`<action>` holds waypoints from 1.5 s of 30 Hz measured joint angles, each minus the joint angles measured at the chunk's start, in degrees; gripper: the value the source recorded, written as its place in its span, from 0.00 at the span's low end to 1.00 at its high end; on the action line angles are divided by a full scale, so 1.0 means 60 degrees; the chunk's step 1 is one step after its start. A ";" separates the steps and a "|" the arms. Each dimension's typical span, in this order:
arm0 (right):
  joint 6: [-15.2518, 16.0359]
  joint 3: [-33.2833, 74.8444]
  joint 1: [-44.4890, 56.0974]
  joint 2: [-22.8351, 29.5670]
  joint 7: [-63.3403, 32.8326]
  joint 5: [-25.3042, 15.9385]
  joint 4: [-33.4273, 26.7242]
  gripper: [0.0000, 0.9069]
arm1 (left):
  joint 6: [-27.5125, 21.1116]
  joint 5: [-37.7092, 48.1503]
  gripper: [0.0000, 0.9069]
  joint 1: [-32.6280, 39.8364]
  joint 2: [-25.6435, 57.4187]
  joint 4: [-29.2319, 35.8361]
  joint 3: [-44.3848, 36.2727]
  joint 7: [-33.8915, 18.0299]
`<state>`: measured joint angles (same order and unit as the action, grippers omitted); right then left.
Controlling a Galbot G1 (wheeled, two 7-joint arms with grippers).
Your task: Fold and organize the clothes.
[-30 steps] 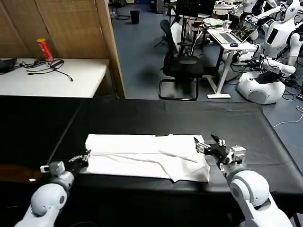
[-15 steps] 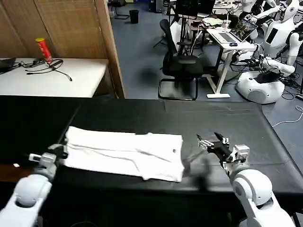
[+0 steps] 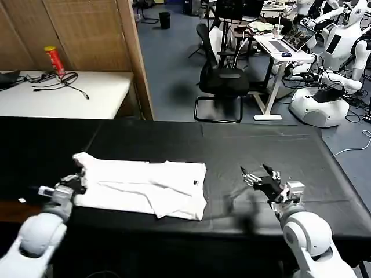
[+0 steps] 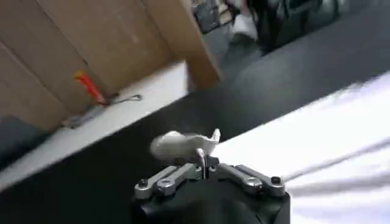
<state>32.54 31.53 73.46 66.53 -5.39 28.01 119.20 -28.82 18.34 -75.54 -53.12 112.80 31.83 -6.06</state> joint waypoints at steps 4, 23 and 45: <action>-0.0002 0.0087 0.0111 0.0061 0.0012 -0.0108 0.0011 0.97 | -0.0277 0.1270 0.00 0.0287 -0.0492 0.0838 -0.0758 -0.0360; -0.0013 0.0047 0.0281 0.0118 0.0067 -0.0419 0.0008 0.97 | -0.0011 0.2803 0.00 0.1236 -0.2598 0.0814 -0.3527 -0.0510; 0.0104 -0.0788 0.0000 -0.0499 0.0428 0.0133 0.0013 0.97 | 0.0138 0.4149 0.97 0.1223 -0.4145 0.0218 -0.3563 -0.0336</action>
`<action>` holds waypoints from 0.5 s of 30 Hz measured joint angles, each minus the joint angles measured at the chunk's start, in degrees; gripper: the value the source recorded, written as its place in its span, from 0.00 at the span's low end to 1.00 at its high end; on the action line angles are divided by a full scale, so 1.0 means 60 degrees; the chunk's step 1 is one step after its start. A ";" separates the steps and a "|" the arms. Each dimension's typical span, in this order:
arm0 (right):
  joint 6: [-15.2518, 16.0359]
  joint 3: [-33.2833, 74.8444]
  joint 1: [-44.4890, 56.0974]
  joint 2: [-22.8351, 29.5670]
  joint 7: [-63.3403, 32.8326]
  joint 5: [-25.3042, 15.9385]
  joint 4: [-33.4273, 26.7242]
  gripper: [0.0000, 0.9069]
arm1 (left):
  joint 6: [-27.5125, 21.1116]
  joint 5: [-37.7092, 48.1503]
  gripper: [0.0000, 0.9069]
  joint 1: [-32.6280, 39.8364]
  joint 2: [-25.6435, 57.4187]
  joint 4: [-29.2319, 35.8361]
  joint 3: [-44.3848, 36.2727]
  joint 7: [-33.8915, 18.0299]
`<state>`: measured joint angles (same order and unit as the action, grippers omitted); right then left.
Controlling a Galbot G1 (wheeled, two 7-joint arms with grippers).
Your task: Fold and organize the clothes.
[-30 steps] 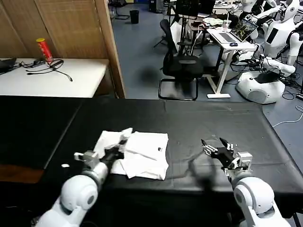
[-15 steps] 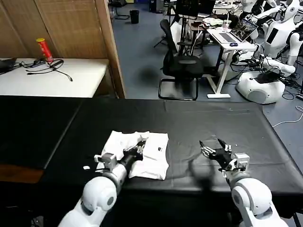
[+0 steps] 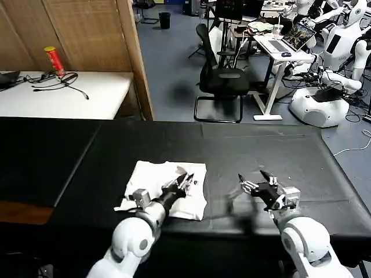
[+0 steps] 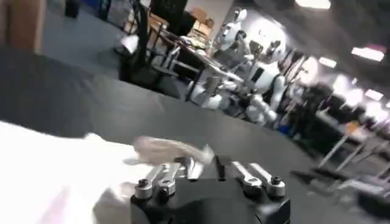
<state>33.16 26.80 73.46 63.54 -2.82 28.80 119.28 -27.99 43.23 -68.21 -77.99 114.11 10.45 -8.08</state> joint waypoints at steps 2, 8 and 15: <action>0.0100 -0.0213 -0.0087 -0.0062 -0.0011 0.0189 0.0047 0.97 | 0.0058 0.0033 0.97 0.0027 -0.0049 0.0051 0.0077 0.0049; 0.0508 -0.1227 -0.0596 0.0002 0.0101 0.0438 0.0015 0.97 | 0.0506 -0.1250 0.97 0.0209 0.0481 0.0315 0.0581 0.0549; 0.0398 -0.3028 -0.1946 -0.0231 0.1454 -0.0216 -0.0470 0.97 | 0.0650 -0.2149 0.97 0.0111 0.1759 0.0270 0.1561 0.0563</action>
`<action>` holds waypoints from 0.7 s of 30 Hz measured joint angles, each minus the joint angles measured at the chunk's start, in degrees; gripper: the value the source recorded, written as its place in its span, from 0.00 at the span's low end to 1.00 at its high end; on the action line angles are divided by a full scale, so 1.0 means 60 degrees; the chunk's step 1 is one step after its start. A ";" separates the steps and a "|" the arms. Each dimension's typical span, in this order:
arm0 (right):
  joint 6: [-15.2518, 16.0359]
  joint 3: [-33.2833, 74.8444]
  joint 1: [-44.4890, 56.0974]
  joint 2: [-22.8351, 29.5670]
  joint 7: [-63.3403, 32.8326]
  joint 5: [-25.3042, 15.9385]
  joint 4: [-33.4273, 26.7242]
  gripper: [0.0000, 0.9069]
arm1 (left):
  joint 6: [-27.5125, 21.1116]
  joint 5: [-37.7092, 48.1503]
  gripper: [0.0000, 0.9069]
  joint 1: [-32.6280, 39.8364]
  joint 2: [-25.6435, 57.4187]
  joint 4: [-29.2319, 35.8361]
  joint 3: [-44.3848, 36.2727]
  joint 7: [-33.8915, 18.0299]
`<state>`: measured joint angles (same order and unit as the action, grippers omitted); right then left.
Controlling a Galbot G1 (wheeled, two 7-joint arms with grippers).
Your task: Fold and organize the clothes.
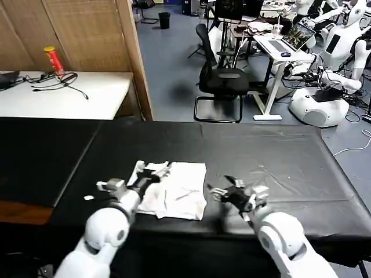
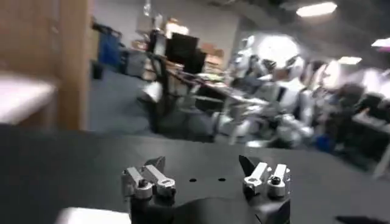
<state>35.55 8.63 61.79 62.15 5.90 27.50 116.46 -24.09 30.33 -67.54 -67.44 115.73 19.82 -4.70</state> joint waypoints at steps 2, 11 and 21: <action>0.0028 -0.0538 -0.0488 -0.0018 0.0156 0.0013 -0.0142 0.97 | 0.0018 -0.0310 0.97 -0.0105 0.0116 -0.0015 0.0132 0.0006; 0.0472 -0.2259 -0.2266 0.0403 -0.0254 0.0530 -0.1235 0.70 | 0.0058 -0.0947 0.97 -0.0549 0.0257 -0.0024 0.0512 0.0027; 0.0821 -0.2720 -0.2643 0.0694 -0.0495 0.0713 -0.1903 0.08 | 0.0089 -0.1048 0.97 -0.0848 0.0272 0.0002 0.0755 0.0032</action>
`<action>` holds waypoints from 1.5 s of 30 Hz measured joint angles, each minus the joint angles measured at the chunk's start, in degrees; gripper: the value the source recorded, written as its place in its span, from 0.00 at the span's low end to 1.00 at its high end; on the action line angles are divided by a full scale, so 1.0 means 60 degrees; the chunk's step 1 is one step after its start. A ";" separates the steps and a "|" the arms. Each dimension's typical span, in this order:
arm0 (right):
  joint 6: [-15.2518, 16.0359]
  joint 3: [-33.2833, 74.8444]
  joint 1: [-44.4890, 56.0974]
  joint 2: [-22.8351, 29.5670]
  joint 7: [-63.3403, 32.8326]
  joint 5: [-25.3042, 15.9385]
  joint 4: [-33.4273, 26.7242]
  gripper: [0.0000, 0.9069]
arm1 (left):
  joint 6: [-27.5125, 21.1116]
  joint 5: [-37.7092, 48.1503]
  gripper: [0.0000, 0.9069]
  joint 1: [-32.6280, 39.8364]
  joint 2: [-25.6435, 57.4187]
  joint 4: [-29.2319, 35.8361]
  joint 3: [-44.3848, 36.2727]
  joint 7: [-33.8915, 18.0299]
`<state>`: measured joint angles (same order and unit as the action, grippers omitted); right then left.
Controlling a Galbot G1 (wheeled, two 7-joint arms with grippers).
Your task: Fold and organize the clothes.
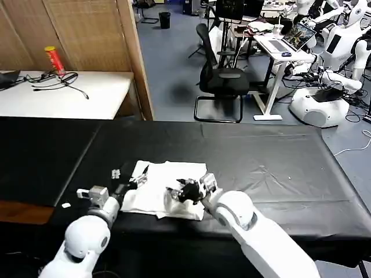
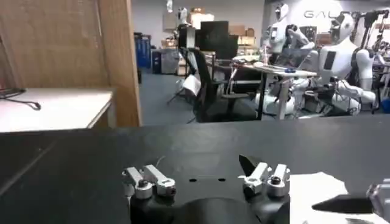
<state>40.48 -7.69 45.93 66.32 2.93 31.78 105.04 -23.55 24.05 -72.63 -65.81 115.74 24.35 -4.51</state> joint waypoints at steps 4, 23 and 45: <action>-0.0030 0.0014 0.0044 -0.0101 0.0023 -0.0204 0.0097 0.05 | 0.0020 -0.0010 0.97 -0.0046 0.0000 0.0003 0.0031 0.0004; 0.0286 0.1806 0.2731 -0.1759 -0.0137 -0.0503 0.2808 0.14 | 0.0062 -0.0016 0.97 -0.0012 -0.0021 -0.0061 0.0097 -0.0009; -0.0397 0.3179 0.4474 -0.1282 -0.0669 -0.0727 0.3884 0.97 | 0.0263 -0.0191 0.97 -0.0056 -0.0308 -0.0403 0.0055 0.0107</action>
<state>38.10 11.39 72.77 58.62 -1.09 27.42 128.35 -21.97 22.90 -72.97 -67.66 113.32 24.68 -3.87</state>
